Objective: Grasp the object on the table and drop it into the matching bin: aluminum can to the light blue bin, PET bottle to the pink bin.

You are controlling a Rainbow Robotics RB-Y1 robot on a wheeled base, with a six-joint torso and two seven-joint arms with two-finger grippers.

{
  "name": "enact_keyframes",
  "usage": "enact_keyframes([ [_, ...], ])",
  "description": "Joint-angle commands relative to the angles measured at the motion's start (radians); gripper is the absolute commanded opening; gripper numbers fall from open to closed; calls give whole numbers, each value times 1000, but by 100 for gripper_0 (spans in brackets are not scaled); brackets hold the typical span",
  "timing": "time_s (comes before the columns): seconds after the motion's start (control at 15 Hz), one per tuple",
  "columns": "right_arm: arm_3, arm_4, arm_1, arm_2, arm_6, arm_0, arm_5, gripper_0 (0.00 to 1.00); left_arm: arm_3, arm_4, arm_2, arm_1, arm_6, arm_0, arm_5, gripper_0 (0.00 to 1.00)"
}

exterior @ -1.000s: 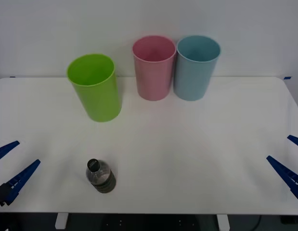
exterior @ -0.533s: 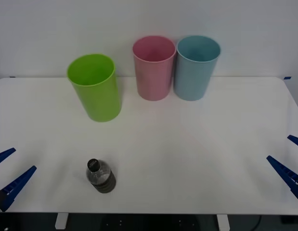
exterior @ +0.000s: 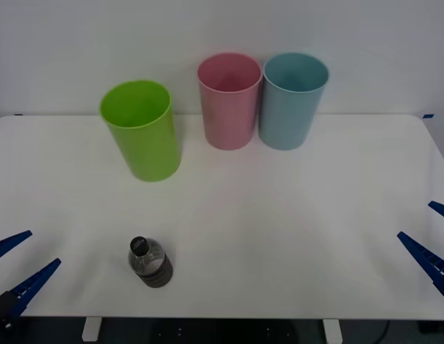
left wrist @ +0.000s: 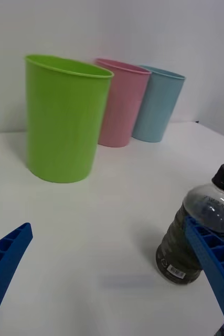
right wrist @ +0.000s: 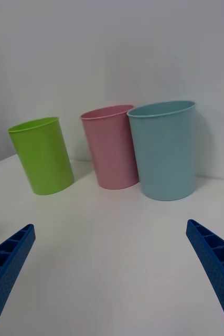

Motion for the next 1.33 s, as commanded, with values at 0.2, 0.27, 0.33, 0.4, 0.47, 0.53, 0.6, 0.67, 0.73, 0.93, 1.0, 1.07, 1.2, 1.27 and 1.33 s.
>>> enact_keyframes([
  [0.2, 0, 0, 0, 0, 0, 0, 0, 100, -1, -99, -43, 1, -39, -34, -11, 100],
  [0.27, 0, 0, 0, 0, 0, 0, 0, 100, -1, -119, -50, 1, -48, -43, -18, 100],
  [0.33, 0, 0, 0, 0, 0, 0, 0, 100, 1, -139, -62, 1, -57, -54, -29, 100],
  [0.4, 0, 0, 0, 0, 0, 0, 0, 100, 1, -148, -73, 1, -63, -60, -31, 100],
  [0.47, 0, 0, 0, 0, 0, 0, 0, 100, 1, -163, -89, 1, -71, -69, -32, 100],
  [0.53, 0, 0, 0, 0, 0, 0, 0, 100, 1, -177, -104, 4, -76, -75, -32, 100],
  [0.6, 0, 0, 0, 0, 0, 0, 0, 100, 1, -191, -113, 4, -80, -83, -34, 100],
  [0.67, 0, 0, 0, 0, 0, 0, 0, 100, 5, -200, -132, 4, -82, -92, -34, 100],
  [0.73, 0, 0, 0, 0, 0, 0, 0, 100, 24, -200, -148, 4, -86, -108, -40, 100],
  [0.93, 0, 0, 0, 0, 0, 0, 0, 100, 142, -200, -201, 30, -143, -183, -89, 100],
  [1.0, 0, 0, 0, 0, 0, 0, 0, 100, 177, -196, -211, 35, -158, -203, -104, 100],
  [1.07, 0, 0, 0, 0, 0, 0, 0, 100, 218, -190, -227, 41, -169, -230, -132, 100],
  [1.2, 0, 0, 0, 0, 0, 0, 0, 100, 267, -176, -256, 42, -246, -258, -143, 100],
  [1.27, 0, 0, 0, 0, 0, 0, 0, 100, 303, -157, -282, 42, -280, -273, -143, 100],
  [1.33, 0, 0, 0, 0, 0, 0, 0, 100, 335, -145, -303, 42, -332, -292, -143, 100],
])
